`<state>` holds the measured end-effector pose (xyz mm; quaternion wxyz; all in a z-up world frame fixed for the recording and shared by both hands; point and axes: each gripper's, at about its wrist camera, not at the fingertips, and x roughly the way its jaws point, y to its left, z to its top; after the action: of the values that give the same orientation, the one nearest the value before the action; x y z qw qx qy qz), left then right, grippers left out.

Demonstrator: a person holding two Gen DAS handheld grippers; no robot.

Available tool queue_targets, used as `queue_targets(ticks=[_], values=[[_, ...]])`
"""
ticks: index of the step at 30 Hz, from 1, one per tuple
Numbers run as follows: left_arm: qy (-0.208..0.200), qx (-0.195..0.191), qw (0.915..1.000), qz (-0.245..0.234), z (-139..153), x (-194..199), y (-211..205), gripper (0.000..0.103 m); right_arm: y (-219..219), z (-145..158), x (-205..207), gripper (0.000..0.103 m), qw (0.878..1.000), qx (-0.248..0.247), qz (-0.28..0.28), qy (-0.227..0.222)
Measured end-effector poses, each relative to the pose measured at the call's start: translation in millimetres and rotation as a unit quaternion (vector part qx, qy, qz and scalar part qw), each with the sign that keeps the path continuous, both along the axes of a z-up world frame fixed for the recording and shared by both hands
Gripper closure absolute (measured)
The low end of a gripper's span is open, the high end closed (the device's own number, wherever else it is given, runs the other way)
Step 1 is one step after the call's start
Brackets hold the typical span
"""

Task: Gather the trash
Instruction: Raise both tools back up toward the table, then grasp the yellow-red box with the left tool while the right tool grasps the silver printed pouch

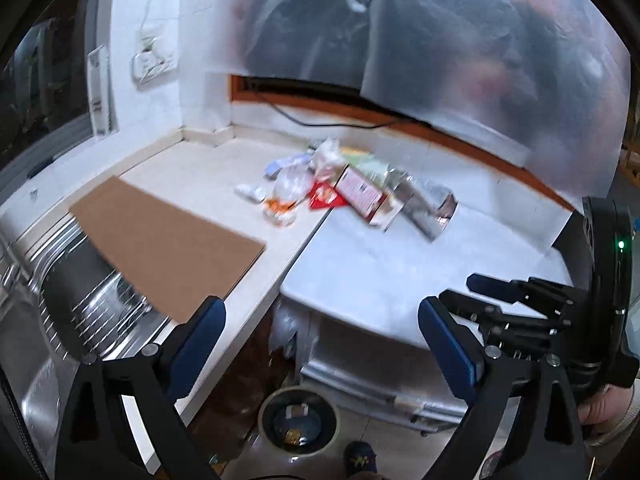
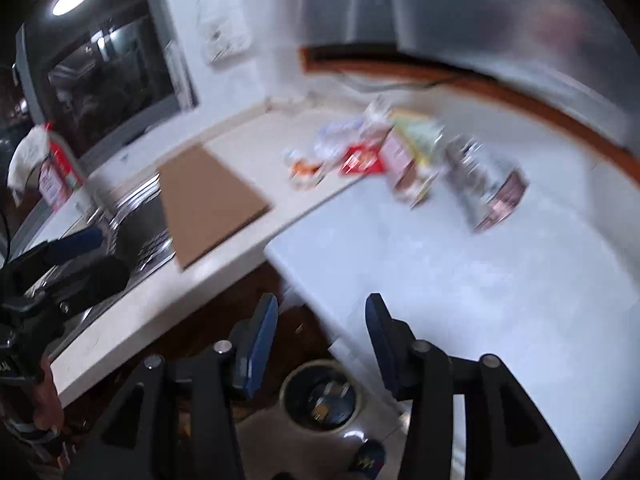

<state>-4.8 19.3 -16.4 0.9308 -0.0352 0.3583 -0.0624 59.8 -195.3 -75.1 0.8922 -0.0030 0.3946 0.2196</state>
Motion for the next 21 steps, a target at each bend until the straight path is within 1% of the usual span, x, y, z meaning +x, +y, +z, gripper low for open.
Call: queue_targets(ticks=[5,10,11,13,17,21], values=[[-0.001,-0.006,0.9999,-0.011,5.6,40.7,-27.6,0.007,-44.0,13.1,47.6,0.057,0.999,0.002,-0.039,-0.017],[0.011,0.003,0.9998,-0.017,-2.5,104.3,-58.6,0.007,-83.9,13.5,105.2,0.057,0.997,0.007,-0.076,0.000],[0.013,0.005,0.9998,-0.015,-4.9,120.8,-64.7,0.007,-94.9,10.4,123.6,0.057,0.996,0.010,-0.085,0.008],[0.020,0.004,0.9997,-0.011,-11.6,144.5,-72.7,0.007,-110.6,4.7,148.1,0.057,0.995,0.015,-0.093,0.018],[0.037,0.010,0.9993,0.000,-28.1,198.4,-88.8,0.007,-129.3,-11.5,197.5,0.057,0.994,0.014,-0.102,0.037],[0.056,0.011,0.9983,0.012,-46.5,236.9,-97.9,0.007,-139.2,-27.1,229.1,0.057,0.993,0.021,-0.104,0.059]])
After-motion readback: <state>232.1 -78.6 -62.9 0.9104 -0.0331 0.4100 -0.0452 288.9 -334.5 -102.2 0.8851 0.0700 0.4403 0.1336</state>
